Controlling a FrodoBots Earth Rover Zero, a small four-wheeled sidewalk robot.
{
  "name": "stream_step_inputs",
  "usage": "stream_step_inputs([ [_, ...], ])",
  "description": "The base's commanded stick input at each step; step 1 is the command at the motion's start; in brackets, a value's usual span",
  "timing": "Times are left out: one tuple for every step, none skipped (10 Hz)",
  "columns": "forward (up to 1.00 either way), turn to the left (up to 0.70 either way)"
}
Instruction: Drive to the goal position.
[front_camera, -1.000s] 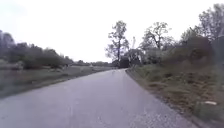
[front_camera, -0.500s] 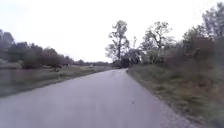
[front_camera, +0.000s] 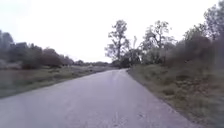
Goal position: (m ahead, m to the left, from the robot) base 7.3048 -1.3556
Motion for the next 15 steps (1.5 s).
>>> stream_step_inputs([
  [1.00,0.00],
  [1.00,0.00],
  [1.00,0.00],
  [1.00,0.00],
  [1.00,0.00],
  [1.00,0.00],
  [1.00,0.00],
  [1.00,0.00],
  [1.00,0.00],
  [1.00,0.00],
  [1.00,0.00],
  [1.00,0.00],
  [1.00,0.00],
  [1.00,0.00],
  [1.00,0.00],
])
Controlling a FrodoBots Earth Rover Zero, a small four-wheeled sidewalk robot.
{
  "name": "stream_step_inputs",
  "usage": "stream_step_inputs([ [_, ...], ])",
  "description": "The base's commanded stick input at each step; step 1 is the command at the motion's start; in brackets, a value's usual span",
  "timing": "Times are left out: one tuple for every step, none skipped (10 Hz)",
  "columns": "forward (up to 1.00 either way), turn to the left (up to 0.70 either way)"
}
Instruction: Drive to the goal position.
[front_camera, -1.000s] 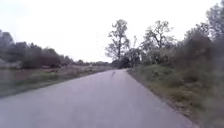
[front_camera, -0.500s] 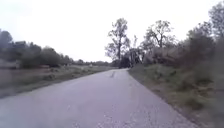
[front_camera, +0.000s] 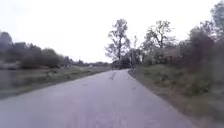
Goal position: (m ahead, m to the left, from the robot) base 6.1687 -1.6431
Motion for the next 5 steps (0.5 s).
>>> stream_step_inputs([
  [1.00,0.00],
  [1.00,0.00],
  [1.00,0.00],
  [1.00,0.00],
  [1.00,0.00],
])
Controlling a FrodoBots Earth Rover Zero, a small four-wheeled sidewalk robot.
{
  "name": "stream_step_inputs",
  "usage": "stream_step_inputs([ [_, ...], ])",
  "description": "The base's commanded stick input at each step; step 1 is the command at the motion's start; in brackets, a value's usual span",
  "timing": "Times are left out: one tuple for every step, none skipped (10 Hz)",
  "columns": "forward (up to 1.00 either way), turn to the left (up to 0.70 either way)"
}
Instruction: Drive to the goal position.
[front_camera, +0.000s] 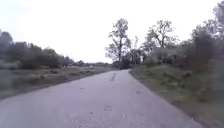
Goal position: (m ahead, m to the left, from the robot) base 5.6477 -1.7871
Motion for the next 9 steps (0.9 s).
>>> stream_step_inputs([
  [1.00,0.00],
  [1.00,0.00],
  [1.00,0.00],
  [1.00,0.00],
  [1.00,0.00],
  [1.00,0.00],
  [1.00,0.00],
  [1.00,0.00],
  [1.00,-0.17],
])
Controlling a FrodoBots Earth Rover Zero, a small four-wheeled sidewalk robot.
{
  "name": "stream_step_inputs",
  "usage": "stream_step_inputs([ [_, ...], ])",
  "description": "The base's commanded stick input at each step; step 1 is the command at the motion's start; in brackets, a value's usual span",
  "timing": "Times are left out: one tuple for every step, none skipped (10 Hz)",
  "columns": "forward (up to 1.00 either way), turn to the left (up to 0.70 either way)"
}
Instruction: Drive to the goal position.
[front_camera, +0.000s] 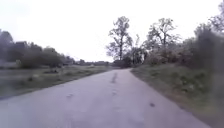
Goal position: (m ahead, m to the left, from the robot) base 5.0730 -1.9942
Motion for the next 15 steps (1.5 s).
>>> stream_step_inputs([
  [1.00,-0.36],
  [1.00,-0.40],
  [1.00,-0.40],
  [1.00,-0.36],
  [1.00,0.00],
  [1.00,0.00],
  [1.00,0.00],
  [1.00,0.00],
  [1.00,0.00],
  [1.00,0.00],
  [1.00,0.00],
  [1.00,0.00],
  [1.00,0.00],
  [1.00,0.00],
  [1.00,0.00],
])
